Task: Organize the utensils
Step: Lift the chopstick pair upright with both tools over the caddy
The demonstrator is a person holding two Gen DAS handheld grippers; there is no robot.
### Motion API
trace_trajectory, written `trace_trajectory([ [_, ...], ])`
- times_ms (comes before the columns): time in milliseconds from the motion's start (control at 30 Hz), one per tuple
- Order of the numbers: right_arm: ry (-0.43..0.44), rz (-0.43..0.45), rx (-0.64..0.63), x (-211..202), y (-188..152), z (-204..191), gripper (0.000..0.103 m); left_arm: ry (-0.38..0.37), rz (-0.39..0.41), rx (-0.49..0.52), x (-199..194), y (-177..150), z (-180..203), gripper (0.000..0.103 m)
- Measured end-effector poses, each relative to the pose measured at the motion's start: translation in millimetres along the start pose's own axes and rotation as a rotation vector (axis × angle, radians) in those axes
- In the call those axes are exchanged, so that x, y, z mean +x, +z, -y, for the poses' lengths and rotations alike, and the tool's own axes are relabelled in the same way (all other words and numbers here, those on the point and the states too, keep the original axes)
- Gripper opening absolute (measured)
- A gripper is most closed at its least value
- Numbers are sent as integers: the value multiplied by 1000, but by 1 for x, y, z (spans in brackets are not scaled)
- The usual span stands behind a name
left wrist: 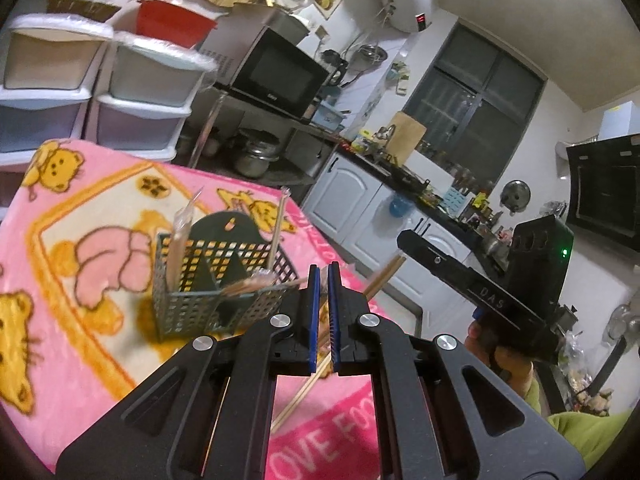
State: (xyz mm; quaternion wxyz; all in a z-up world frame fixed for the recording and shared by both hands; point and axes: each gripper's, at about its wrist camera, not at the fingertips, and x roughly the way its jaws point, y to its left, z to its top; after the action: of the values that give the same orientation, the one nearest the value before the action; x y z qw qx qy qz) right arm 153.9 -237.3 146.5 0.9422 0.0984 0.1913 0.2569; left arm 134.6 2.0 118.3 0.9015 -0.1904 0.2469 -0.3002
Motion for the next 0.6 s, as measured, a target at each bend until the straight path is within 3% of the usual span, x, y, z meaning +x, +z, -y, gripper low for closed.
trace_trajectory([
  [600, -5, 78, -24, -13, 29, -4, 6, -57, 96, 77, 10, 52, 40, 2],
])
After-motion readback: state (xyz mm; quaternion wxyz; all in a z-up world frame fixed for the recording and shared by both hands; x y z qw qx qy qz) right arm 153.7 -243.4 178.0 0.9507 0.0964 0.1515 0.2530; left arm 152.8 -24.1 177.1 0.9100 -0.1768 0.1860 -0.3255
